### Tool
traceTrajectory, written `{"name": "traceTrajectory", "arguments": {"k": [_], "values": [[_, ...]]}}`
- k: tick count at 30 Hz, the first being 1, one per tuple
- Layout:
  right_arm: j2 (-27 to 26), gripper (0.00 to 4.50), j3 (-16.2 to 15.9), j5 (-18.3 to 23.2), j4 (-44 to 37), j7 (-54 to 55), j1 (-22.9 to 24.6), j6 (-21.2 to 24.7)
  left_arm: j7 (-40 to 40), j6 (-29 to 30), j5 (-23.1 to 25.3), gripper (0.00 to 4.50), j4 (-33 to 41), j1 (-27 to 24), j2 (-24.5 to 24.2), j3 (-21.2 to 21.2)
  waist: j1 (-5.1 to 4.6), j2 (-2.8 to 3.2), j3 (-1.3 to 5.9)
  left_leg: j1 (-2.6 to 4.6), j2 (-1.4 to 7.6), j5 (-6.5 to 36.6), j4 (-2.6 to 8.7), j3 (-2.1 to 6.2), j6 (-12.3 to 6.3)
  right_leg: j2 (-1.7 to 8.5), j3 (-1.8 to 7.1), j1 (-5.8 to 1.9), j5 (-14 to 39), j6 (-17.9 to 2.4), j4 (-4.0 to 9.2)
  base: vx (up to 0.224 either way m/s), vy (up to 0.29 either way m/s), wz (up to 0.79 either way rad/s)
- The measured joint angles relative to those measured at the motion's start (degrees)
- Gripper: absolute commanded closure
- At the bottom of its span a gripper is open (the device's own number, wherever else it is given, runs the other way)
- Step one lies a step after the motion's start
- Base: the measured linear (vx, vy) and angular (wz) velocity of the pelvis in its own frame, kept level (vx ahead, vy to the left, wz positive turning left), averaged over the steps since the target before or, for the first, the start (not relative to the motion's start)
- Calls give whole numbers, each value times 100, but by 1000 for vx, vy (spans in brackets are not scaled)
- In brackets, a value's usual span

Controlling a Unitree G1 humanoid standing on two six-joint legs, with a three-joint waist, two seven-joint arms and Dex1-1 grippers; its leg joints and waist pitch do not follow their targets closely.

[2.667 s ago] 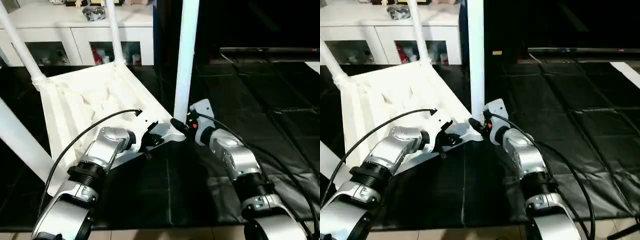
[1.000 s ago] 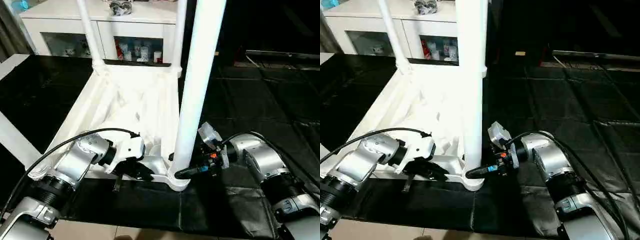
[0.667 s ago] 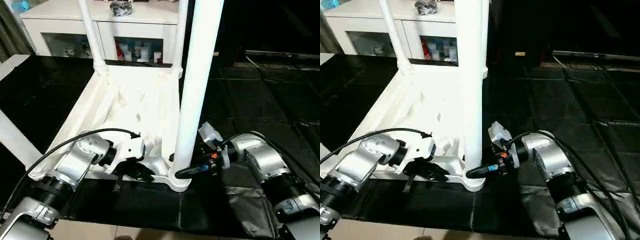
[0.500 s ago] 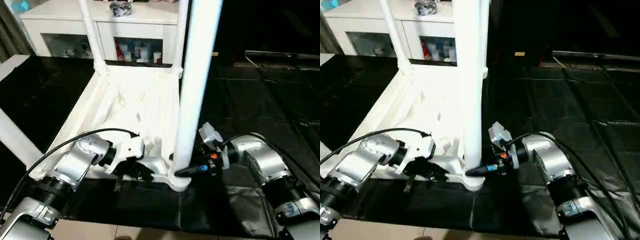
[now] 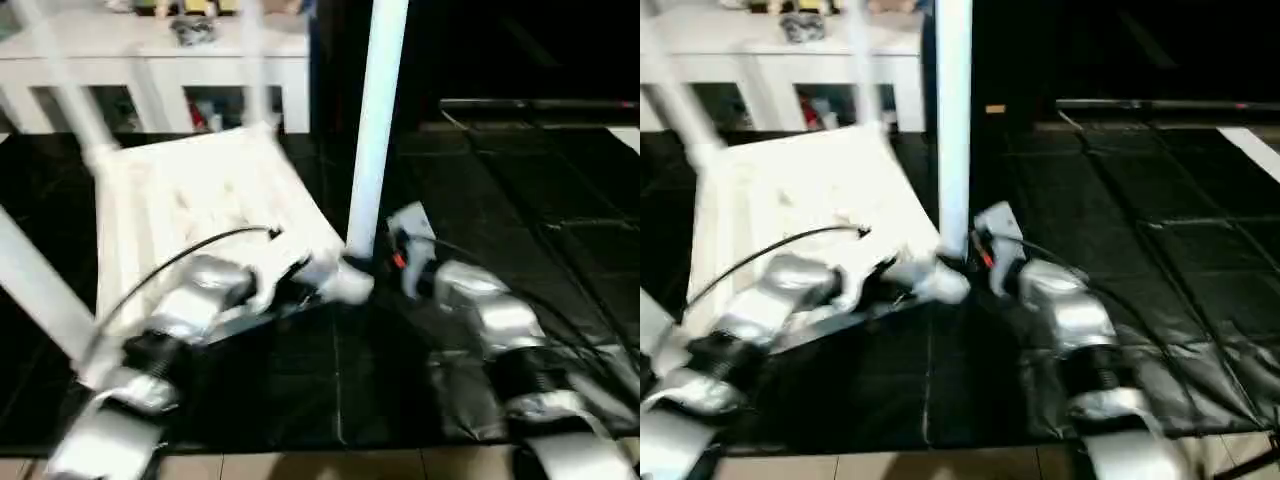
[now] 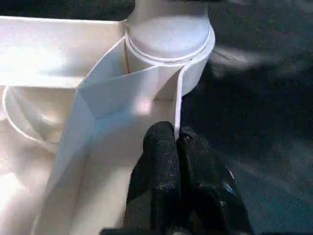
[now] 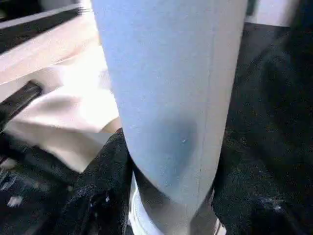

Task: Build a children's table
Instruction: Rotate leg to tighten

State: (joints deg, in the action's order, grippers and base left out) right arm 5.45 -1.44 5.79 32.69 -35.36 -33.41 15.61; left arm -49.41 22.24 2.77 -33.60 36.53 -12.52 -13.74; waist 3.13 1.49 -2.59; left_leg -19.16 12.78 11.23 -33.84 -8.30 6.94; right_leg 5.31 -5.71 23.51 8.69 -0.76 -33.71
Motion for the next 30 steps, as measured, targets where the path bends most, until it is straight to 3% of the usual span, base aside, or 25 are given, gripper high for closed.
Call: {"name": "traceTrajectory", "arguments": {"k": [2, 3, 4, 7, 13, 21, 25, 30], "values": [[-58, 255, 3, -52, -20, 123, 0, -13, 50, 36, 0, 450, 10, 1, 22, 28, -12, 1, 1, 1, 0, 0, 3, 0, -1, 0, 1, -2, 0, 0, 2, 0, 0, 0], [-64, 200, 3, -90, -30, 128, 3, -33, 52, 48, -1, 450, 22, 1, 23, 30, -14, 2, 2, 2, 0, 1, 5, 0, -1, 0, 3, -2, 0, 0, 2, 0, 0, 0], [-72, 186, 3, -113, -39, 128, 19, -69, 50, 52, -2, 450, 57, -13, 19, 27, -14, 2, 2, 2, 0, 1, 12, -1, -1, 0, 3, -2, 0, 0, 2, 0, 0, 0], [-143, 177, 3, -111, -107, 125, 85, -129, 19, 53, -5, 450, 148, -63, -23, 35, -22, 2, 2, 10, 1, 1, 35, -1, 0, -3, 2, 0, -2, -1, 1, 0, 0, 0], [-132, 113, 3, -7, -338, -134, 239, -151, -137, 4, -59, 450, 347, -184, -149, 34, -23, 2, 2, 10, 1, 2, 73, -4, 3, -4, 2, 22, -4, -5, -19, 0, 0, 0], [356, 50, -178, 177, -554, -1301, 406, -278, -740, -325, -127, 450, 548, -342, -462, -46, 37, 5, 0, -5, 3, 6, 98, -5, 10, -9, 3, 48, -17, -41, -30, 0, 0, 0], [949, 6, -499, 398, -663, -2607, 513, -270, -1516, -605, -298, 450, 871, -553, -871, -280, 167, 6, -2, -24, 5, 11, 96, -5, 13, -7, 4, 54, -13, -43, -26, 0, 0, 0], [1343, 1, -808, 507, -741, -3599, 506, -326, -2114, -838, -312, 450, 1082, -656, -1083, -485, 362, 16, -8, -42, 9, 10, 66, -16, 14, -1, 18, 50, -13, -43, -29, 0, 0, 0]]}}
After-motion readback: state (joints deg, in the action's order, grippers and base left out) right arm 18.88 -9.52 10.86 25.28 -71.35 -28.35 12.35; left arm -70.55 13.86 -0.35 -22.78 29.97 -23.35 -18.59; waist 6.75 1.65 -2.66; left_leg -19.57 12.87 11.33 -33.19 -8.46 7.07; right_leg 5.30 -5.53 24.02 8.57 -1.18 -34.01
